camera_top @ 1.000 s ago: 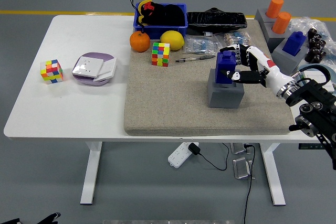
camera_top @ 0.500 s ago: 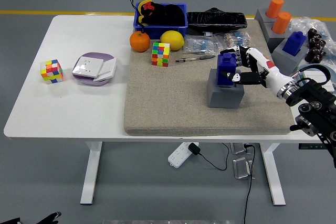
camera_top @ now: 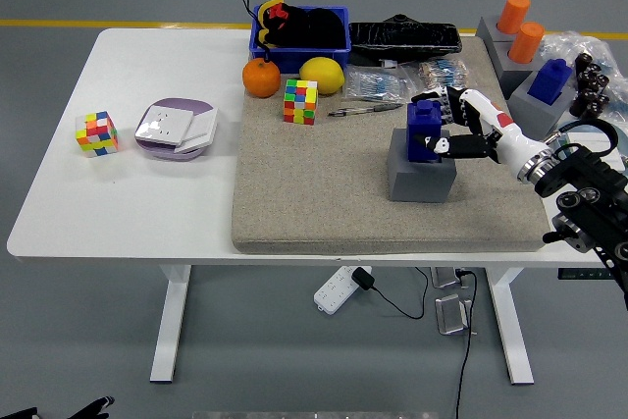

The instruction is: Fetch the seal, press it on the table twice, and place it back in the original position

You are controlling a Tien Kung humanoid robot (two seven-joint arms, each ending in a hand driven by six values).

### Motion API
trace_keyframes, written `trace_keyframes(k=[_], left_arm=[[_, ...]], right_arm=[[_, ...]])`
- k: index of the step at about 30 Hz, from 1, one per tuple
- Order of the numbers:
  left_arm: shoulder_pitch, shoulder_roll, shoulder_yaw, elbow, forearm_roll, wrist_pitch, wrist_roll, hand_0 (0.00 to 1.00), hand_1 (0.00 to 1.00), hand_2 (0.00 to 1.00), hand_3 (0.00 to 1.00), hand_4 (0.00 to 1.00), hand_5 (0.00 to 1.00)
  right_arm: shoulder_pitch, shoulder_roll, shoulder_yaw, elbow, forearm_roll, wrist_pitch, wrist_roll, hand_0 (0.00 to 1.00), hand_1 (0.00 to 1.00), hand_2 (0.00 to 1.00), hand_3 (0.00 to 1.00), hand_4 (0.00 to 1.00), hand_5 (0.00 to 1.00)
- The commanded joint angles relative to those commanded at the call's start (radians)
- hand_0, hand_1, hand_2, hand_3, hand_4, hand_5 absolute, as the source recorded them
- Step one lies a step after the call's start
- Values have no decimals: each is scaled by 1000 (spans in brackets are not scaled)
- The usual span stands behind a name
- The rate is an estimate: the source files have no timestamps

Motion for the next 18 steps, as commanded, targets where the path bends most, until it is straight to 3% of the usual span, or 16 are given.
trace_keyframes(k=[18], left_arm=[[-1, 0, 0, 0, 0, -1, 1, 814, 790, 767, 804, 704, 428]], right_arm=[[10, -18, -28, -7, 4, -2, 7, 487, 373, 369, 326, 620, 2]])
